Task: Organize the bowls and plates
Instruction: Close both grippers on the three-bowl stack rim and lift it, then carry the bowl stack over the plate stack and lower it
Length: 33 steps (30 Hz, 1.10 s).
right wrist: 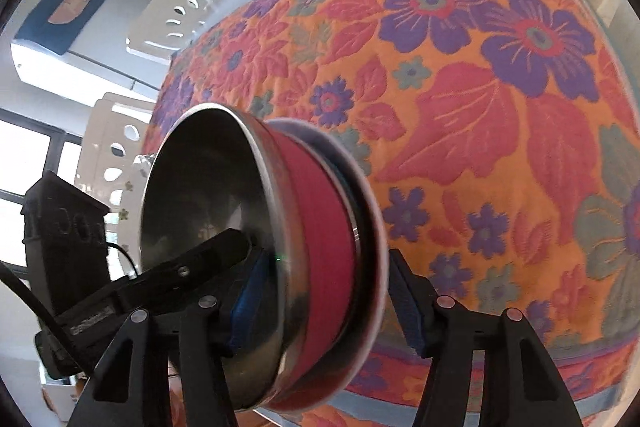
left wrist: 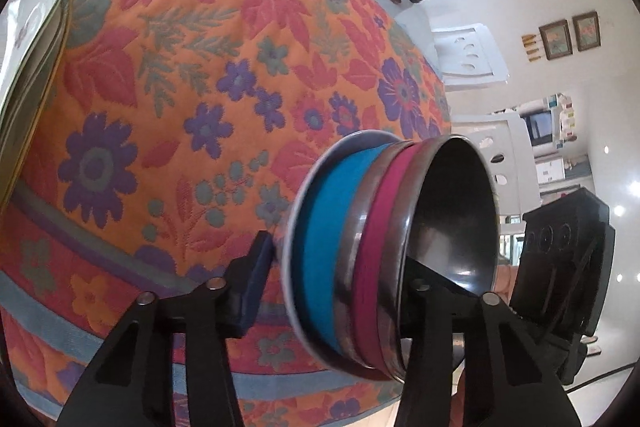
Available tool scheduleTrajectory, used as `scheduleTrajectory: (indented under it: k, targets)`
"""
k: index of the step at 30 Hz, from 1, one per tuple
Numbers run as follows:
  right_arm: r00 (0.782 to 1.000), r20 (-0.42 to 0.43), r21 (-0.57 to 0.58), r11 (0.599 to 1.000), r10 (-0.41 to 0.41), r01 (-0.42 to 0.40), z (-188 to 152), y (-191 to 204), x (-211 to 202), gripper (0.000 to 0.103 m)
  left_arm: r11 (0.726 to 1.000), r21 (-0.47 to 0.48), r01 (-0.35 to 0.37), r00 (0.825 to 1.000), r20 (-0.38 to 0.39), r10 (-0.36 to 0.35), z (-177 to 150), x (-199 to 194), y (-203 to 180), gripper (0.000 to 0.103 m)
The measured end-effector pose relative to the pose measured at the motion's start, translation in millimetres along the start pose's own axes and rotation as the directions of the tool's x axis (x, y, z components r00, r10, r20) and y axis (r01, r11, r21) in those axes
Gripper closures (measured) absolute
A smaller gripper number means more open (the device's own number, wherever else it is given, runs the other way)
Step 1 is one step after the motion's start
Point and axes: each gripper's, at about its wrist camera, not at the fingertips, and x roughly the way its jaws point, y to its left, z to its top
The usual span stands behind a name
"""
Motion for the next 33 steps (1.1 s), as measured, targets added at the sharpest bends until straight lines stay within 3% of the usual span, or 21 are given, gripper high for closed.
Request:
scheduleTrajectory:
  k: [3,8,13,21,26,33]
  targets:
    - [1.000,0.016,-0.023,1.000,-0.017,0.018,-2.1,4.4,-0.1,0.046,1.000,-0.007,0.004,1.000,0.012,-0.004,-2.1,-1.7,1.8,0.061]
    - [0.998,0.038,-0.085,0.995,-0.051,0.055,-3.5,12.6,-1.1,0.046,0.997,0.062,-0.051,0.998,0.044,0.048,-6.7,-4.7,-10.7,0.062]
    - [0.995,0.059,-0.172,0.981,-0.077,0.086,1.4,19.0,-1.4,0.046,0.997,0.071,-0.037,0.998,0.057,0.033,-5.3,-6.2,-8.7,0.062]
    - [0.991,0.112,-0.303,0.947,-0.072,0.103,15.8,48.1,-10.5,0.047,0.994,0.089,-0.061,0.989,0.139,0.048,5.5,-31.6,-18.1,0.062]
    - [0.993,0.103,-0.306,0.947,-0.065,0.094,30.9,73.7,-16.4,0.046,0.998,0.040,-0.050,0.979,0.201,0.041,14.9,-63.8,-19.7,0.061]
    - [0.998,0.060,-0.316,0.949,0.014,0.005,32.7,153.0,-19.3,0.046,0.992,-0.011,-0.125,0.946,0.301,0.123,25.2,-154.5,-10.3,0.062]
